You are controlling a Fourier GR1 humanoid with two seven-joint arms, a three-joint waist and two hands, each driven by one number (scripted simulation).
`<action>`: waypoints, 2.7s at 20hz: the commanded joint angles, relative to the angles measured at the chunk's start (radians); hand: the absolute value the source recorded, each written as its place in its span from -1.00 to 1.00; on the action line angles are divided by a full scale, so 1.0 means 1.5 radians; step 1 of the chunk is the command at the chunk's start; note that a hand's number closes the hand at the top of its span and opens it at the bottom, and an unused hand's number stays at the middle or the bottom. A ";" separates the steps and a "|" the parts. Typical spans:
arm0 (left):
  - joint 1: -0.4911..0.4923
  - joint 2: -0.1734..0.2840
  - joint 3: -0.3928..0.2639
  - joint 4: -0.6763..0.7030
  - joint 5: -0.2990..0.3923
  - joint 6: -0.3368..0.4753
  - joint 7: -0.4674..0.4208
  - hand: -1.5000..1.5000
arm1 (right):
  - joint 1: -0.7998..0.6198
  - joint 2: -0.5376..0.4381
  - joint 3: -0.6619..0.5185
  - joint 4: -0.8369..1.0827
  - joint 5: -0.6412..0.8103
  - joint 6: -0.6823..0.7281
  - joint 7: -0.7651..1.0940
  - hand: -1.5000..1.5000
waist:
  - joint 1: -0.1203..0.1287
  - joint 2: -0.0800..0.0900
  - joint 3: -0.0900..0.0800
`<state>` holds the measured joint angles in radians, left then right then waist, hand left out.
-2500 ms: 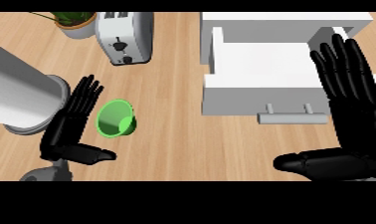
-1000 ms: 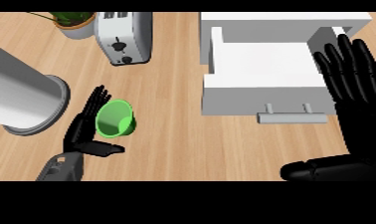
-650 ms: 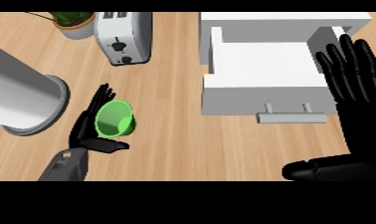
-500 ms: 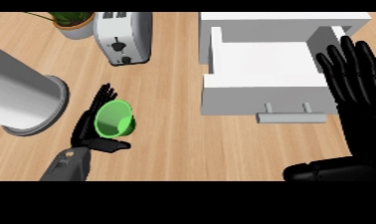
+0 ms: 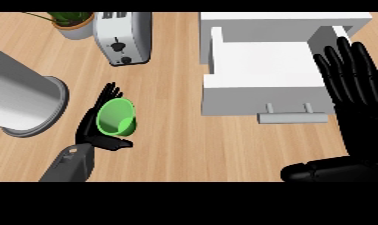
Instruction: Pick up the cup, place it into the drawer and close the drawer
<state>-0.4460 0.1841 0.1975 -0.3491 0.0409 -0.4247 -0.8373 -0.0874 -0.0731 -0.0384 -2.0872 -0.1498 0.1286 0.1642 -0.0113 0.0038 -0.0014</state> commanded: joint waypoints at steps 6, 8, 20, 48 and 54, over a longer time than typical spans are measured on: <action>-0.024 -0.033 -0.008 0.020 0.011 -0.098 -0.058 1.00 | -0.011 -0.019 -0.009 -0.022 -0.023 0.007 0.047 -1.00 | -0.004 0.001 -0.001; 0.001 0.000 -0.012 0.011 0.012 -0.146 -0.080 1.00 | -0.024 -0.008 -0.002 0.006 0.005 -0.006 0.026 -1.00 | 0.002 0.001 0.000; 0.050 -0.041 0.073 -0.075 0.084 0.097 -0.154 1.00 | -0.002 -0.017 -0.025 0.003 -0.009 0.007 0.008 -1.00 | 0.008 -0.002 0.001; -0.006 -0.122 -0.114 -0.709 0.149 0.269 0.340 1.00 | -0.063 -0.046 -0.072 0.030 -0.055 0.010 0.045 -1.00 | 0.006 -0.003 0.001; -0.116 -0.123 -0.134 -0.692 0.130 0.345 0.397 1.00 | -0.027 -0.008 -0.014 0.043 0.014 0.001 -0.005 -1.00 | 0.005 -0.002 0.001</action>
<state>-0.5235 0.0024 0.0100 -1.4155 0.2540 0.0314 -0.2663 -0.0910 -0.0885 -0.0700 -2.0533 -0.1483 0.1417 0.1523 -0.0034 -0.0008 0.0004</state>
